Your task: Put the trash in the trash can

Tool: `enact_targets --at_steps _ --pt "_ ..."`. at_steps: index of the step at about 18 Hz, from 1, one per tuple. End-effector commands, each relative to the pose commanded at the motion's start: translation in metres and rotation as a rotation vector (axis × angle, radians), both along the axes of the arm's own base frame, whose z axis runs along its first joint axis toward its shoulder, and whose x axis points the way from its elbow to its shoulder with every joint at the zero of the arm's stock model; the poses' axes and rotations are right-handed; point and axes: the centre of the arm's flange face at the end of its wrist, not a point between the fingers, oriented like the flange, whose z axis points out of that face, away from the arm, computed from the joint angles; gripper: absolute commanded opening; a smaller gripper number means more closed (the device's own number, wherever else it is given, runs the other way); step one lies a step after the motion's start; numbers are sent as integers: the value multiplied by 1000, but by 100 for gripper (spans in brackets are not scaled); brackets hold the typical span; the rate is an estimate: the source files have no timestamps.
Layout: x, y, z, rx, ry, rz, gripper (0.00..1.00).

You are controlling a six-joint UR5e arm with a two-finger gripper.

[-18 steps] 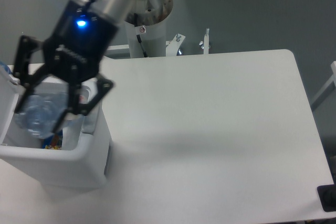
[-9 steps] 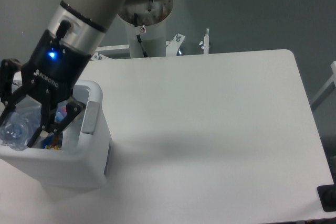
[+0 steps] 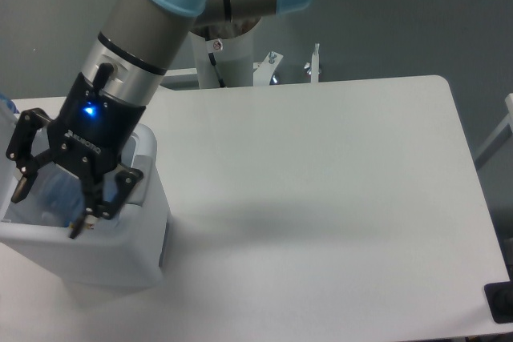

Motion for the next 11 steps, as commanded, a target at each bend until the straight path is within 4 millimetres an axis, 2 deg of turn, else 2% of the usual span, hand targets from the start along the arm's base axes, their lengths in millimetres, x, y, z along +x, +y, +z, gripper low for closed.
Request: enact_targets --at_steps 2,5,7,11 --pt "-23 -10 1 1 -1 40 100" --pt "-73 -33 -1 -4 -7 124 100" --pt "-111 -55 -10 -17 -19 190 100" --pt "-170 -96 -31 -43 -36 287 100"
